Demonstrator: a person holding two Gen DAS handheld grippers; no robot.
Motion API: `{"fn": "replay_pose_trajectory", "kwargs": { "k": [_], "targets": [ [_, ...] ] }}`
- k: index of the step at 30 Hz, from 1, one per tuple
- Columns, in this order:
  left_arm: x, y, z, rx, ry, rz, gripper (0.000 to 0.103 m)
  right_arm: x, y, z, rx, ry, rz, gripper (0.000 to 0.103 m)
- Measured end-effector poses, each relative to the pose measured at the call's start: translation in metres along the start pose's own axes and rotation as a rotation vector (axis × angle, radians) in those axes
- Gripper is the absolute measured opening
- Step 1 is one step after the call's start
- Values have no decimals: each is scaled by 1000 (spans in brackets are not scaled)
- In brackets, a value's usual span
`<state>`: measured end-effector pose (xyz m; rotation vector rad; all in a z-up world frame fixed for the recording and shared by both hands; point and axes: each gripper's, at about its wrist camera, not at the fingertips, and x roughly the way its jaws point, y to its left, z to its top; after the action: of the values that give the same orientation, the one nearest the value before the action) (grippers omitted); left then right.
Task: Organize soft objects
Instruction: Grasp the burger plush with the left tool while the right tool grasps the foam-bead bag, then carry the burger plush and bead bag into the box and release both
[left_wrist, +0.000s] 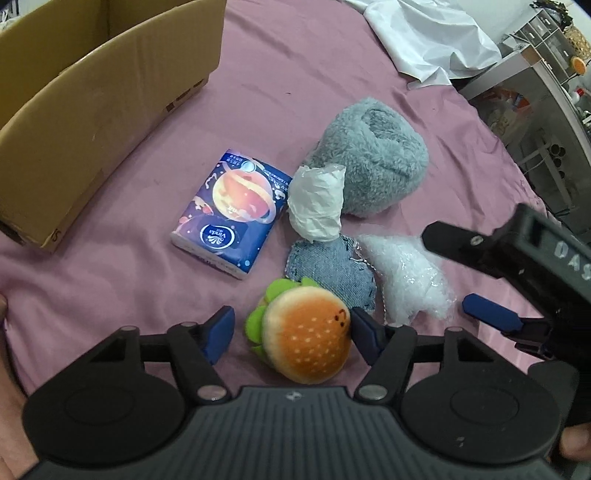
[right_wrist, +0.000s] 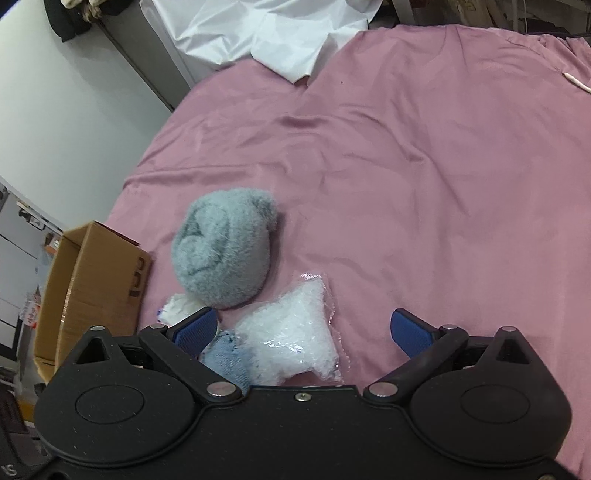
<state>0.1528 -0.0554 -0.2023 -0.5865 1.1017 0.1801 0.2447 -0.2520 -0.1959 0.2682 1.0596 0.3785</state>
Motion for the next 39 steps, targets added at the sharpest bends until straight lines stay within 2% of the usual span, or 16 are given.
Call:
{"fn": "replay_pose_trajectory", "kwargs": {
  "k": [2,4,6,11,20,28,33,39],
  "targets": [
    [-1,0,1,-14,1,-7,54,3,2,0,-14,6,-1,93],
    [-2,-1,3,-24,3,-19,49,6,4,-2,-40,9,4,82],
    [-5,-1,3,-29,7,-19,45,8,3,-3,-40,26,32,53],
    [-16,2,5,-38,-9,-35,44,2,2,-5,-34,7,35,41],
    [-49,4,12,-26,-85,-31,44,-19,12,-7,-54,-54,62,39],
    [-83,10,20,-21,-159,-12,44,-33,23,-9,-75,-103,134,39],
    [-105,19,28,-18,-217,-18,44,-38,37,-9,-100,-125,165,39],
    [-119,29,36,-13,-246,-4,44,-46,58,-7,-122,-153,207,39]
  ]
}}
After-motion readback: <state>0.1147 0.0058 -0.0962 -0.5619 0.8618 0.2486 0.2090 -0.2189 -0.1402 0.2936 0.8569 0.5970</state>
